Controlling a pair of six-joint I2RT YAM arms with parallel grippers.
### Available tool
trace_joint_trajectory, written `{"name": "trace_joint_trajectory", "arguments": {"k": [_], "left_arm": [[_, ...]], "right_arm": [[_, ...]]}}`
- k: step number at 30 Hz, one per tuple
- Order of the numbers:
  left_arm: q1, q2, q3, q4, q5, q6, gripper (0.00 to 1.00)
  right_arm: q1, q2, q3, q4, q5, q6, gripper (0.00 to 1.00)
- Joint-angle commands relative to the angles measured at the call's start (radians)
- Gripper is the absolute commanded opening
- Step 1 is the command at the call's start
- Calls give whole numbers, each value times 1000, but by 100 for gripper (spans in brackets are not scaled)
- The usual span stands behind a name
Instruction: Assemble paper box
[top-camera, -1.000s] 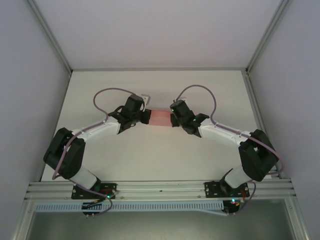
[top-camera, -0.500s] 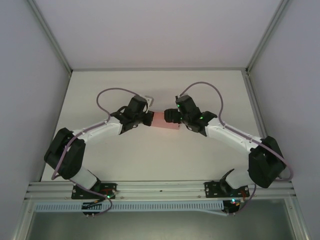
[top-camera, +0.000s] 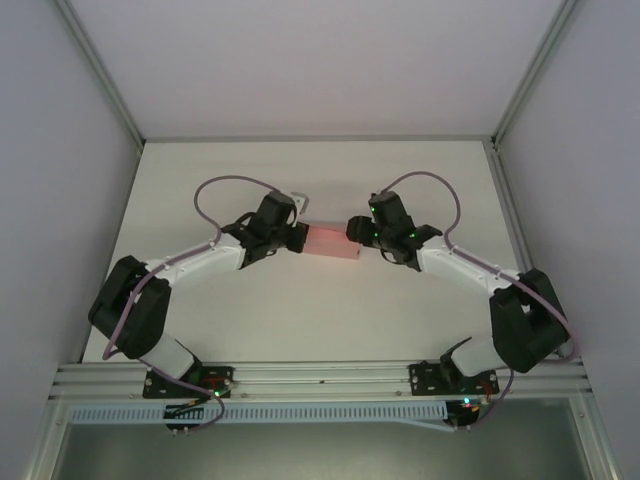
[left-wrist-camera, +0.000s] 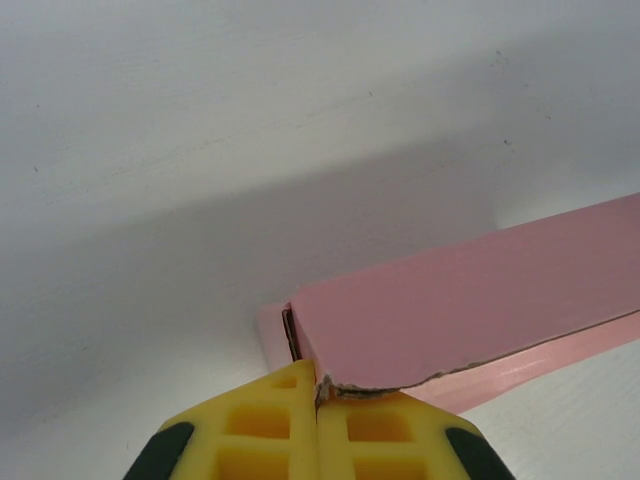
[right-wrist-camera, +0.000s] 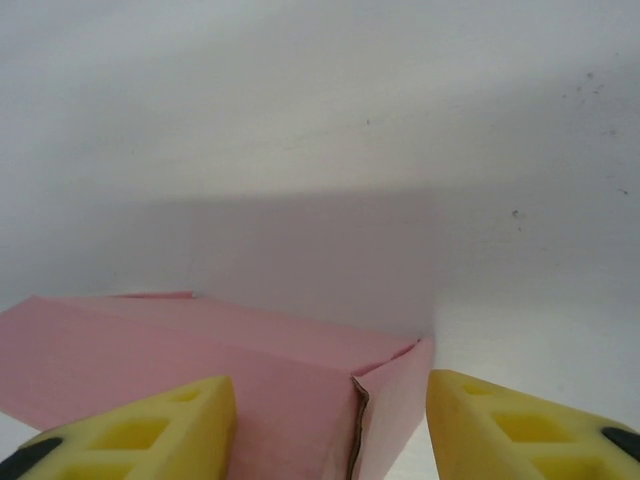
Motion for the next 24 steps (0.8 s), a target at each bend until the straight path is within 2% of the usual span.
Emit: {"name": "trace_joint_trajectory", "arguments": {"k": [1, 7, 10, 15, 17, 18, 19, 20, 21, 24], "left_arm": [[-25, -4, -18, -151, 21, 30, 11], [-38, -58, -2, -192, 18, 59, 33], [-39, -80, 7, -208, 9, 65, 40], [-37, -111, 23, -239, 5, 42, 56], [-29, -122, 33, -249, 3, 7, 73], [-17, -128, 36, -248, 9, -19, 79], [-1, -132, 37, -239, 24, -38, 85], [18, -133, 36, -227, 49, -56, 96], [43, -132, 33, -207, 82, -74, 100], [110, -123, 12, -127, 208, -109, 100]], "right_arm": [[-2, 22, -92, 37, -20, 55, 51], [0, 24, -204, 158, -71, 120, 36], [1, 27, -249, 224, -95, 156, 27], [2, 35, -271, 219, -80, 195, 19], [3, 35, -279, 224, -73, 204, 18], [3, 36, -286, 235, -74, 207, 16], [3, 38, -290, 241, -74, 210, 15], [3, 42, -293, 246, -76, 213, 14], [1, 47, -295, 252, -81, 213, 12], [3, 61, -306, 271, -79, 219, 6]]}}
